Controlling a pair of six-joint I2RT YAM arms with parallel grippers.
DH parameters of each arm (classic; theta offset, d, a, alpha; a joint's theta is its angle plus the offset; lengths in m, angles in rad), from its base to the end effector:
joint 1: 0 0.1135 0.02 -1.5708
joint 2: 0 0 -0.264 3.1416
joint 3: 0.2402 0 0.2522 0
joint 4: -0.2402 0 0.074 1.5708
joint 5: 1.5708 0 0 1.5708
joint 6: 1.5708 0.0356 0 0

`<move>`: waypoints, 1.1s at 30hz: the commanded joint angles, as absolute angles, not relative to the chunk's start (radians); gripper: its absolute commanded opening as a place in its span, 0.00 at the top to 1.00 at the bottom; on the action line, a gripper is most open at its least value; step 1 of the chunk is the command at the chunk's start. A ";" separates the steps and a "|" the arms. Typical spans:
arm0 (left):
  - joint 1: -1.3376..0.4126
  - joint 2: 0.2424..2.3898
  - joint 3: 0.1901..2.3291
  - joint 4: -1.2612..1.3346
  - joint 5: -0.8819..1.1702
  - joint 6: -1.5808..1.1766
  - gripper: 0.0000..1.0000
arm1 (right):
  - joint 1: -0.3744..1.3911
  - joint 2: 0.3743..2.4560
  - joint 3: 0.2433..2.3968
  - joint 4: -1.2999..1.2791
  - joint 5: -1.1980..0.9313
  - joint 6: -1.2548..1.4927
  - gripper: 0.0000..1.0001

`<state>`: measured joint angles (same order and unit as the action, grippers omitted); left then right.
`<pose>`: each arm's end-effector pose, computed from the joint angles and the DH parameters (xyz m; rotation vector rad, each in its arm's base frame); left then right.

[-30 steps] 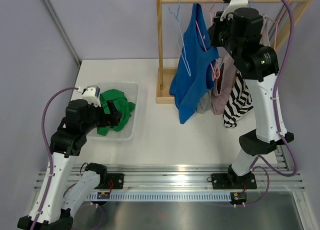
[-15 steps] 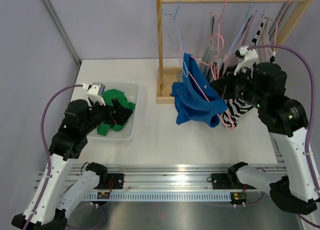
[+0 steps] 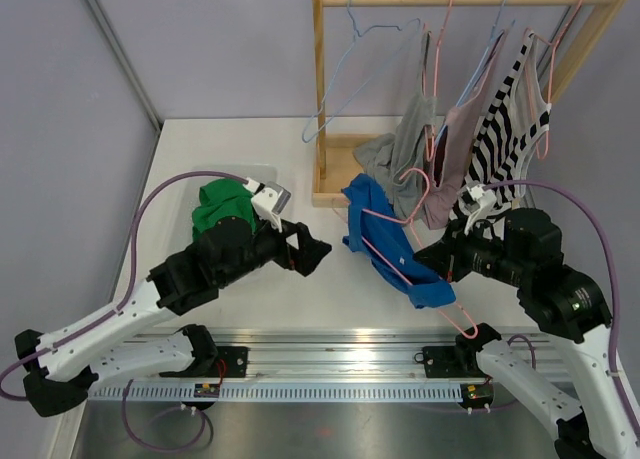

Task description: Remove the tank top from the hanger

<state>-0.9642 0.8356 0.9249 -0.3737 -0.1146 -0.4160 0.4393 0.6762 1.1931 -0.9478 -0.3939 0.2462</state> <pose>0.1097 -0.1509 0.3602 0.4448 1.8898 -0.8397 0.0797 0.0526 0.4073 -0.4581 2.0131 0.8260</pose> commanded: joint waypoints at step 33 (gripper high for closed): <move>-1.091 1.031 1.061 -0.506 -0.870 -0.500 1.00 | 0.437 0.571 1.086 -0.973 -0.687 0.178 1.00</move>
<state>-1.1164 1.0775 0.9764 -0.3737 -0.5797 -0.3794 0.4393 0.5705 1.0657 -0.9573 -0.6266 0.2352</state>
